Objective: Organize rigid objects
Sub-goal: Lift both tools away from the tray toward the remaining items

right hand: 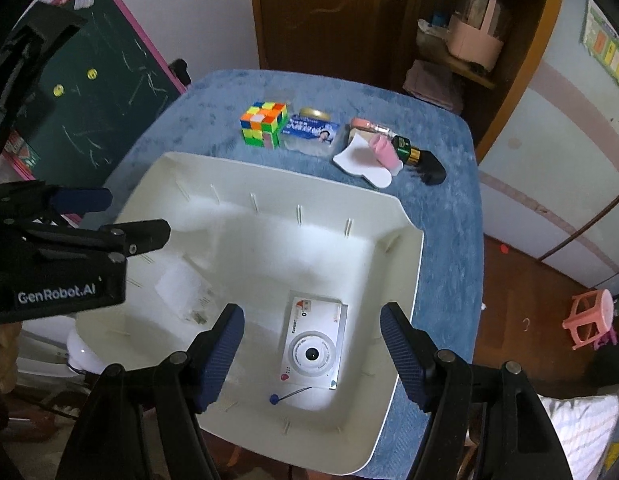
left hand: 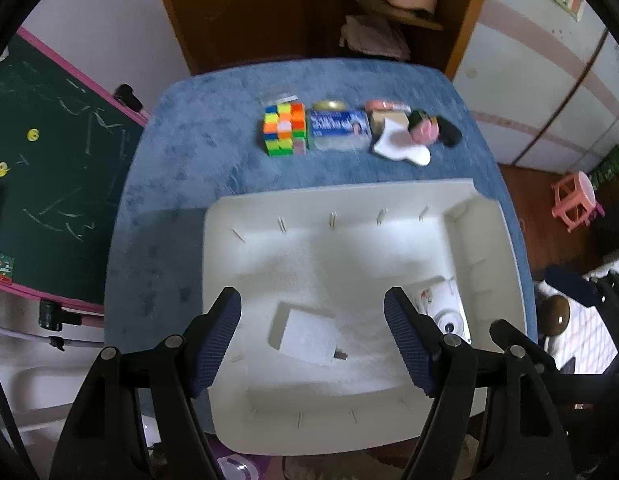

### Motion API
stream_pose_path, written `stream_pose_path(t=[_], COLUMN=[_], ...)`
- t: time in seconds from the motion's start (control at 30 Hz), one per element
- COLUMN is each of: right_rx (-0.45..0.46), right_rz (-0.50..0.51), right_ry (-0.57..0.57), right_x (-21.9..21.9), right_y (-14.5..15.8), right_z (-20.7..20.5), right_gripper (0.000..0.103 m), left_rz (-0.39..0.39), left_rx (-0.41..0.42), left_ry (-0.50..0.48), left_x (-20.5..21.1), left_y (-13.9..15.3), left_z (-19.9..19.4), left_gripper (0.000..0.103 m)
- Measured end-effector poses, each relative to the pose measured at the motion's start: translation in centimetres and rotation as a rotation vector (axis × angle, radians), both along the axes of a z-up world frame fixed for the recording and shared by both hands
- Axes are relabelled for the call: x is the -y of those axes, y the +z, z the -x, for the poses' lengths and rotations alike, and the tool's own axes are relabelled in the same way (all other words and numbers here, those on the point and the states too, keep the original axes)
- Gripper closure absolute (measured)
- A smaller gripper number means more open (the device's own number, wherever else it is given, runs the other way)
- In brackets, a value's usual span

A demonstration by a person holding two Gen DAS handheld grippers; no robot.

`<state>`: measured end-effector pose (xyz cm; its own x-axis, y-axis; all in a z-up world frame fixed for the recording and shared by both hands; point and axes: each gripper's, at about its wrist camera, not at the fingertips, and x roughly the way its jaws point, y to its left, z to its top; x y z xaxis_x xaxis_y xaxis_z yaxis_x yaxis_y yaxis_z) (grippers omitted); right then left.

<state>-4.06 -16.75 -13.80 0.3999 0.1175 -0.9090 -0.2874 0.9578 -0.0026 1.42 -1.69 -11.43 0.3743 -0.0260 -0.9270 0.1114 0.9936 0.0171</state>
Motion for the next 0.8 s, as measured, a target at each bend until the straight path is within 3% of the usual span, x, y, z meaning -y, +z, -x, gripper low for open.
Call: stream_pose_path(t=[0.4,0.8], right_rx=[0.033,0.093], right_rz=[-0.065,-0.102], right_ry=[-0.031,-0.033], right_x=[3.5,6.4], right_y=[2.7,5.8], right_z=[-0.5,-2.2], right_gripper=[0.031,0.032], left_rz=[-0.008,-0.037], left_rx=[0.071,0.160], left_ry=[0.077,0.041], left_x=[-0.4,1.2], left_y=[4.5,7.9], left_z=[-1.2,-2.4], left_gripper=[0.026,0.026])
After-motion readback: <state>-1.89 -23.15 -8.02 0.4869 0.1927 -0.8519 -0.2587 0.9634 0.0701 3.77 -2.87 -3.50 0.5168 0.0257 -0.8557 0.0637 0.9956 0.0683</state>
